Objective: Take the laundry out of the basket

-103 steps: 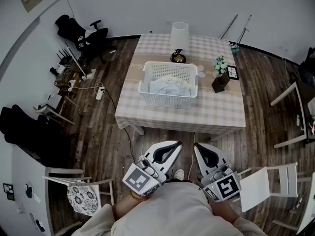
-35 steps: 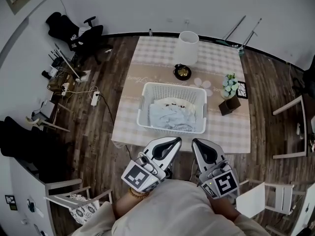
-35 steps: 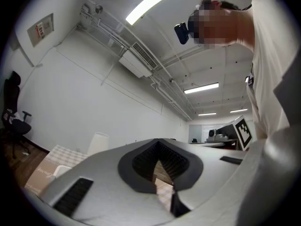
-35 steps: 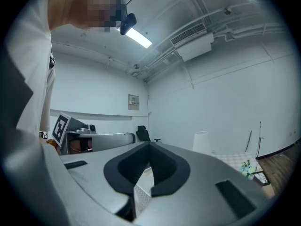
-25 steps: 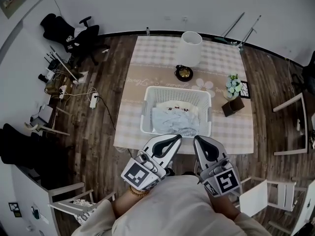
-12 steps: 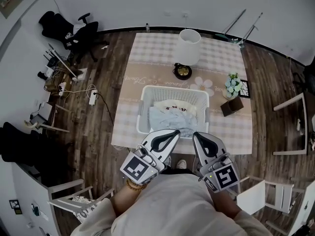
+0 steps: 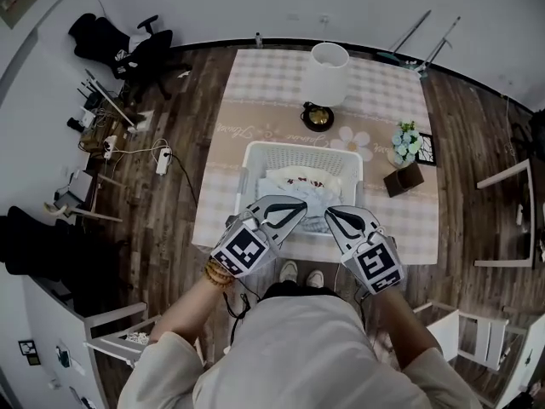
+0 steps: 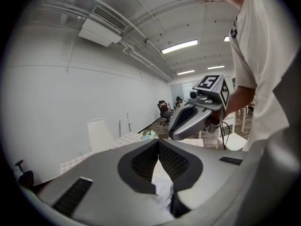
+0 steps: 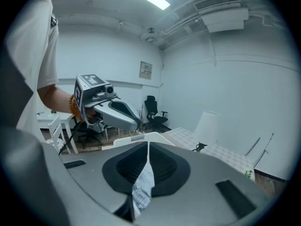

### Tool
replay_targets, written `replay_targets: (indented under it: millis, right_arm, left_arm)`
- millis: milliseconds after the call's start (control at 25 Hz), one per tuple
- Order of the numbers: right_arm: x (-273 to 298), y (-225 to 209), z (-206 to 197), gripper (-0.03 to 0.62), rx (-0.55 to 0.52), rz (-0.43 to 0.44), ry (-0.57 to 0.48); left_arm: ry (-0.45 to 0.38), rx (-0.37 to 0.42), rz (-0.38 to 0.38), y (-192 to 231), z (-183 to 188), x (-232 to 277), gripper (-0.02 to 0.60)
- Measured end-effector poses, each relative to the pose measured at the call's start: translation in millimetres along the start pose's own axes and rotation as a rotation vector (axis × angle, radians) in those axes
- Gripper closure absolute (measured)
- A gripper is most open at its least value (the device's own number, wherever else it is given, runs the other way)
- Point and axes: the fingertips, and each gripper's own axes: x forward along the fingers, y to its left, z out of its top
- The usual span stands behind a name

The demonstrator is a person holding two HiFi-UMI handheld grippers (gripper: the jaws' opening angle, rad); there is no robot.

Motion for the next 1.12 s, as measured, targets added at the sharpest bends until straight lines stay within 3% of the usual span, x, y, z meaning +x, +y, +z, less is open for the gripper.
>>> replay_targets:
  millis: [160, 240, 480, 760, 840, 960, 1120]
  right_arm:
    - [29.3, -0.4, -23.2, 0.556, -0.077, 0.067, 0.127]
    - [45.3, 0.2, -37.1, 0.547, -0.125, 0.106, 0.195]
    - [87.3, 4.7, -87.2, 0.410, -0.250, 0.249, 0.409]
    - [127.1, 8.0, -140.4, 0.358, -0.344, 0.364, 0.616]
    - [137.7, 7.3, -153.4, 0.309, -0.363, 0.385, 0.653]
    - [152.6, 5.9, -170.7, 0.305, -0.381, 0.398, 0.698]
    - [164.9, 6.0, -197.9, 0.235, -0.401, 0.409, 0.778]
  left_arm:
    - [0.136, 0.052, -0.066, 6.0, -34.2, 18.8, 0.555]
    - [0.216, 0.080, -0.124, 5.6, -55.7, 29.7, 0.499]
    - [0.404, 0.159, -0.238, 10.9, -110.9, 57.7, 0.474]
    - [0.656, 0.284, -0.368, 9.2, -186.5, 76.3, 0.409]
    - [0.707, 0.304, -0.393, 8.2, -203.9, 82.3, 0.387]
    - [0.768, 0.324, -0.408, 10.7, -225.4, 89.5, 0.342]
    - [0.839, 0.345, -0.403, 16.5, -251.5, 93.2, 0.276]
